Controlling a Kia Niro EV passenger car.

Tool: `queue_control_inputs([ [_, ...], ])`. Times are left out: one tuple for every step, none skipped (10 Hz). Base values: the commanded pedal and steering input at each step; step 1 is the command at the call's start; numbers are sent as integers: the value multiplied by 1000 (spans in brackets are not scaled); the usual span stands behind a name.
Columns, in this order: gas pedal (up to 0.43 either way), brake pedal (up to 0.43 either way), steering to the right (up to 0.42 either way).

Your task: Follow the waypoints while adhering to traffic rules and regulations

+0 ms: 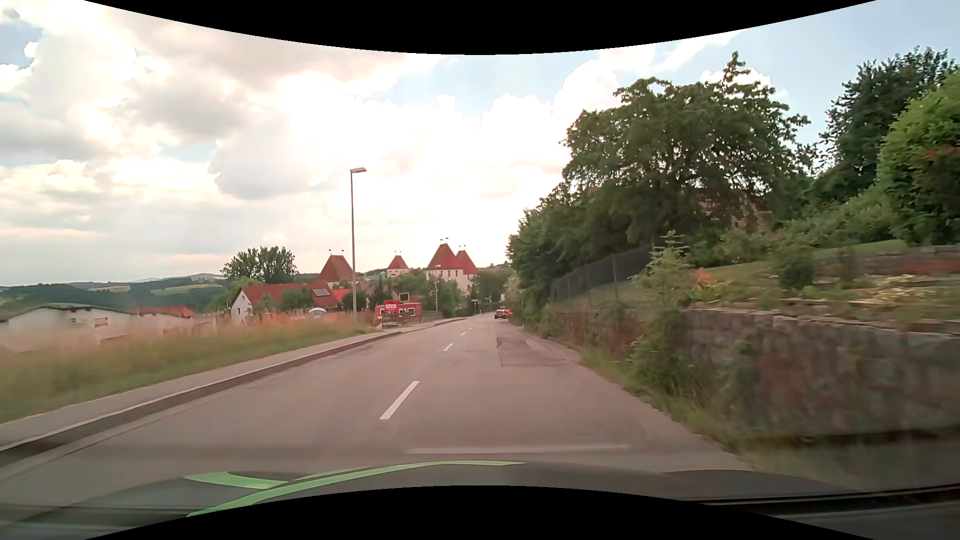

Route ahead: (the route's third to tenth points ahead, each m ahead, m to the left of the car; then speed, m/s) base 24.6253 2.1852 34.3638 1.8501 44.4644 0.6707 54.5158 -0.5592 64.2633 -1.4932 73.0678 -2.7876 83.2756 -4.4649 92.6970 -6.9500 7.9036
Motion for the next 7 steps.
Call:
queue_control_inputs([
  [0, 12, 18],
  [0, 37, 12],
  [0, 43, 7],
  [0, 43, 7],
  [0, 49, 6],
  [0, 55, 6],
  [0, 61, 6],
])
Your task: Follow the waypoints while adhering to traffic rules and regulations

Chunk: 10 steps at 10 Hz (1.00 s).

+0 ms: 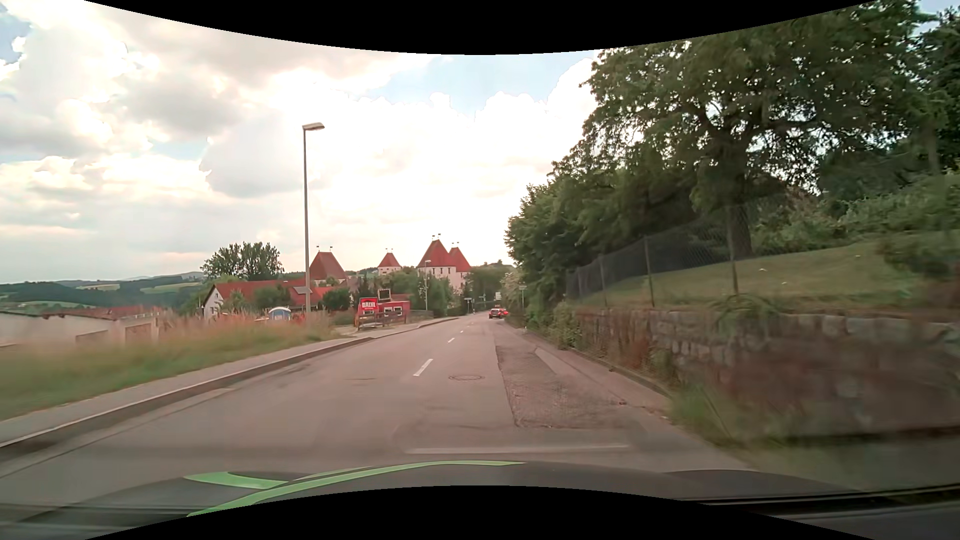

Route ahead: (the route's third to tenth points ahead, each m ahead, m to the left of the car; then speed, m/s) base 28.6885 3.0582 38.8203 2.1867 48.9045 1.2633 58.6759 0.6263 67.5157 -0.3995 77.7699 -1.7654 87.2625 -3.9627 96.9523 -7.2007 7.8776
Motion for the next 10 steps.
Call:
queue_control_inputs([
  [0, 61, 6],
  [0, 61, 6],
  [0, 73, 6],
  [0, 73, 6],
  [0, 73, 6],
  [0, 79, 6],
  [0, 91, 6],
  [0, 98, 8],
  [0, 98, 8],
  [0, 104, 7],
])
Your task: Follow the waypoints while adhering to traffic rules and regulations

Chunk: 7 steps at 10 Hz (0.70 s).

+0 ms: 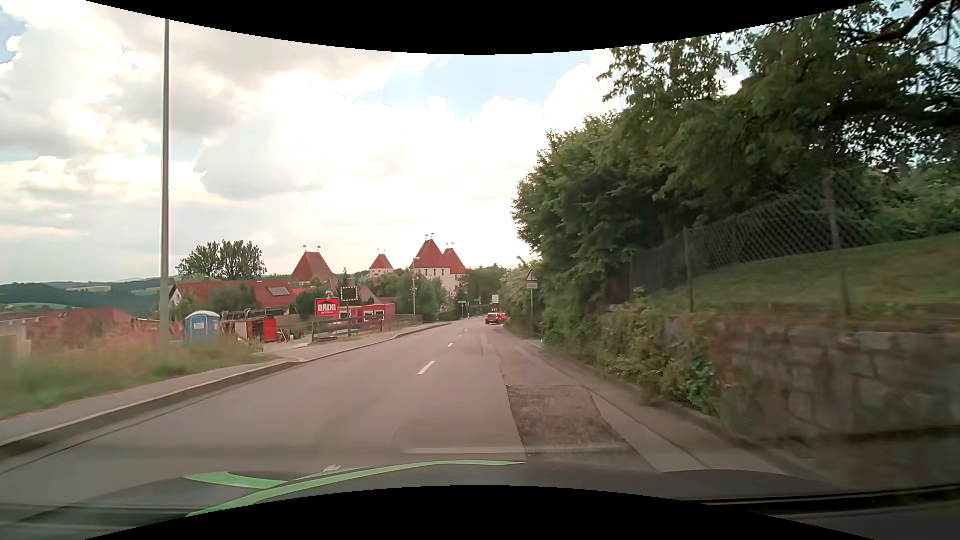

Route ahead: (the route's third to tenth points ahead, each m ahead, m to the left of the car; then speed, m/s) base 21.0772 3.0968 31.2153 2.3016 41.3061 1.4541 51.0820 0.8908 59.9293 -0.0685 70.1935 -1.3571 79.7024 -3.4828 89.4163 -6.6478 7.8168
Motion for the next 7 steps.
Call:
queue_control_inputs([
  [0, 116, 6],
  [0, 122, 6],
  [0, 128, 5],
  [0, 128, 4],
  [0, 128, 4],
  [0, 134, 4],
  [0, 134, 3],
])
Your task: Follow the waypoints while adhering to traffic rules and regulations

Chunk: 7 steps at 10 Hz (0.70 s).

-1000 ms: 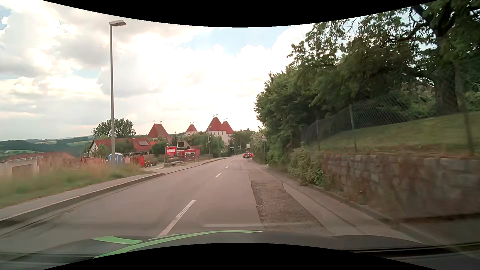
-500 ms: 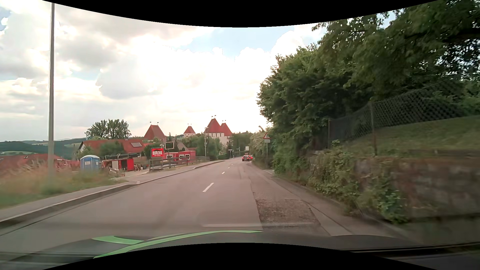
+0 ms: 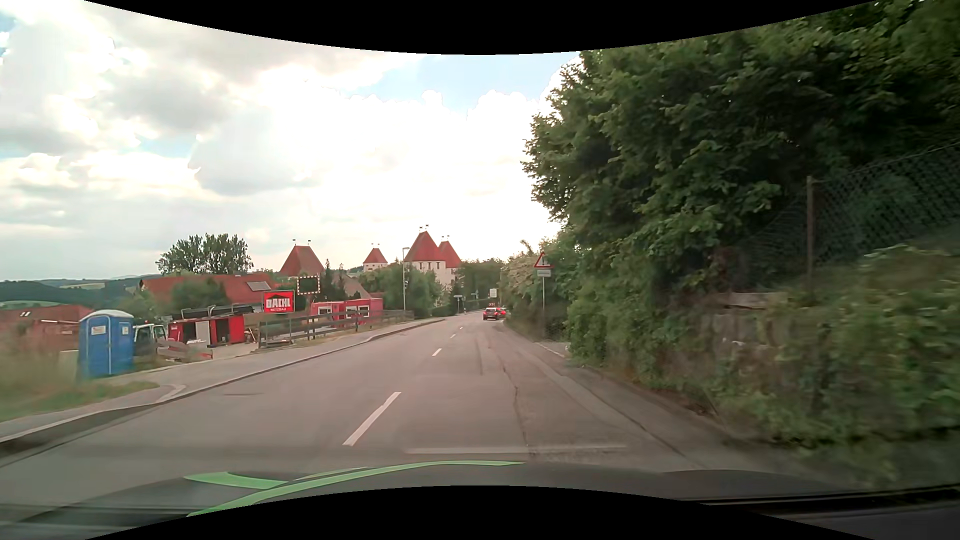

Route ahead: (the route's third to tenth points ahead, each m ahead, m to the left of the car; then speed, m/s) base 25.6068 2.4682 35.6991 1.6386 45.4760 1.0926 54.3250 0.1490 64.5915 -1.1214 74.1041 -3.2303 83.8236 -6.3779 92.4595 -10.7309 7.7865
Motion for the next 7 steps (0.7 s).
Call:
queue_control_inputs([
  [0, 134, 2],
  [0, 140, 1],
  [0, 159, 0],
  [0, 177, 0],
  [0, 183, -3],
  [0, 189, -6],
  [0, 201, -6],
])
